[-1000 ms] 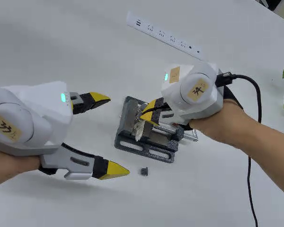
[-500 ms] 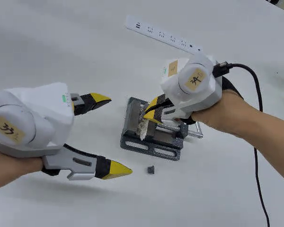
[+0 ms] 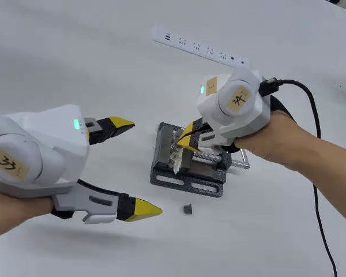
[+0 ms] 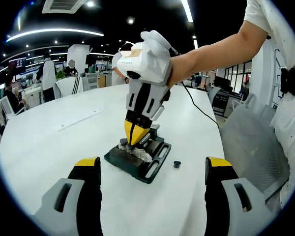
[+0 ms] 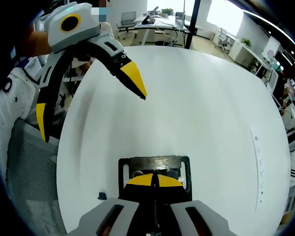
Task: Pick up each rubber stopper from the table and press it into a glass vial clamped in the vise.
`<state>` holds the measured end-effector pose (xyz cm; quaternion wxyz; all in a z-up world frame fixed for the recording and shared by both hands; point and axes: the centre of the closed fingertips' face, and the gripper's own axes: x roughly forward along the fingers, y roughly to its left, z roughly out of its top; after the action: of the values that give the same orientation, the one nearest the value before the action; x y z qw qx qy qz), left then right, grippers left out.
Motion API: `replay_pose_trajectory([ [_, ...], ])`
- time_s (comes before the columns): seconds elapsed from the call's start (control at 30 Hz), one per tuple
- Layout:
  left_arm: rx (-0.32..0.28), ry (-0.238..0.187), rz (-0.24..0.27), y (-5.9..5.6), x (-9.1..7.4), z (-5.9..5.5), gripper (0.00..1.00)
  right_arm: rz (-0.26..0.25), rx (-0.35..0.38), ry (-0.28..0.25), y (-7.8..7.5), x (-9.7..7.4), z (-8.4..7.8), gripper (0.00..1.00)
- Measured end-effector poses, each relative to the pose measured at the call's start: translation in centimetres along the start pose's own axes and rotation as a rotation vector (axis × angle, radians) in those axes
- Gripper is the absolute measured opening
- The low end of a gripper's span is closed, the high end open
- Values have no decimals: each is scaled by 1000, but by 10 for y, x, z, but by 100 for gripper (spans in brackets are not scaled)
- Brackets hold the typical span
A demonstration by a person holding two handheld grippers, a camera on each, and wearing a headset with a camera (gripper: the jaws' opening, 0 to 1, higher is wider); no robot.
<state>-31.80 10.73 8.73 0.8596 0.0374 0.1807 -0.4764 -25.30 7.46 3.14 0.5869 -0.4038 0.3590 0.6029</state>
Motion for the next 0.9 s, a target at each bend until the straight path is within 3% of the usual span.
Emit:
replay_pose_trajectory([
  [0.63,29,24,2,-4,-5,5,86,-57,65,-114,-1,-34,4,7],
  [0.9,50,45,-6,-8,-7,4,85,-94,127,-195,3,-57,-1,12],
])
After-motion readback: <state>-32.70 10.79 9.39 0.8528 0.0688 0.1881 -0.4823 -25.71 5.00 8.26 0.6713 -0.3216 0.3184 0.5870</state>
